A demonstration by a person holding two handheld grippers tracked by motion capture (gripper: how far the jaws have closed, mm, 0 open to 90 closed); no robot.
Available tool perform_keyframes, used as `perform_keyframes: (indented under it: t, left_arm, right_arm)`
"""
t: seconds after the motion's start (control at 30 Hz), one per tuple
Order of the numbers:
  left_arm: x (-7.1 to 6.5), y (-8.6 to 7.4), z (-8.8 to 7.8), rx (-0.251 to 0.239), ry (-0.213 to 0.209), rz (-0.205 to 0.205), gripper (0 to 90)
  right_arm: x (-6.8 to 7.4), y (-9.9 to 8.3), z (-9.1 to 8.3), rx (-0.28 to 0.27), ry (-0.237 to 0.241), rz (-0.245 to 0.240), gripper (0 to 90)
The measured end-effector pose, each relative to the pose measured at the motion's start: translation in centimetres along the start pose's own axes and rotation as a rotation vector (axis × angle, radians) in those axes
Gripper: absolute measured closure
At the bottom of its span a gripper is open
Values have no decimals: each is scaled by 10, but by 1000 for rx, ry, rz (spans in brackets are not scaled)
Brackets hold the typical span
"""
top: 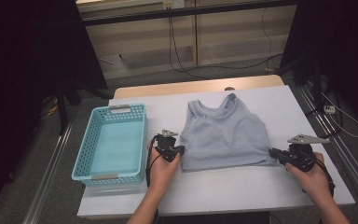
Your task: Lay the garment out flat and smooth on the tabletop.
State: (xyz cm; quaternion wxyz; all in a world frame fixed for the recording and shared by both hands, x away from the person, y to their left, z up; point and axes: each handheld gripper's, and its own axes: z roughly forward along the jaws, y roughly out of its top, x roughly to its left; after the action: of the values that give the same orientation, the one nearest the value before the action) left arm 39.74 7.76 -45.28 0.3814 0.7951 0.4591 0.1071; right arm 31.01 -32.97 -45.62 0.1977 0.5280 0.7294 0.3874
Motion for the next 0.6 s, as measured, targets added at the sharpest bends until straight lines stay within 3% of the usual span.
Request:
perform_keyframes:
  t: [0.07, 0.23, 0.37, 0.6]
  left_arm:
    - [3, 4, -3, -34, 17, 2, 899]
    - [4, 8, 5, -23, 61, 41, 899]
    - [6, 5, 14, -4, 48, 17, 898]
    - [10, 3, 12, 0, -2, -27, 875]
  right_arm:
    - [0, 0, -3, -6, 10, 4, 880]
    - [3, -5, -1, 9, 17, 3, 878]
    - [6, -8, 4, 27, 7, -13, 866]
    - [4, -9, 8, 35, 4, -17, 847]
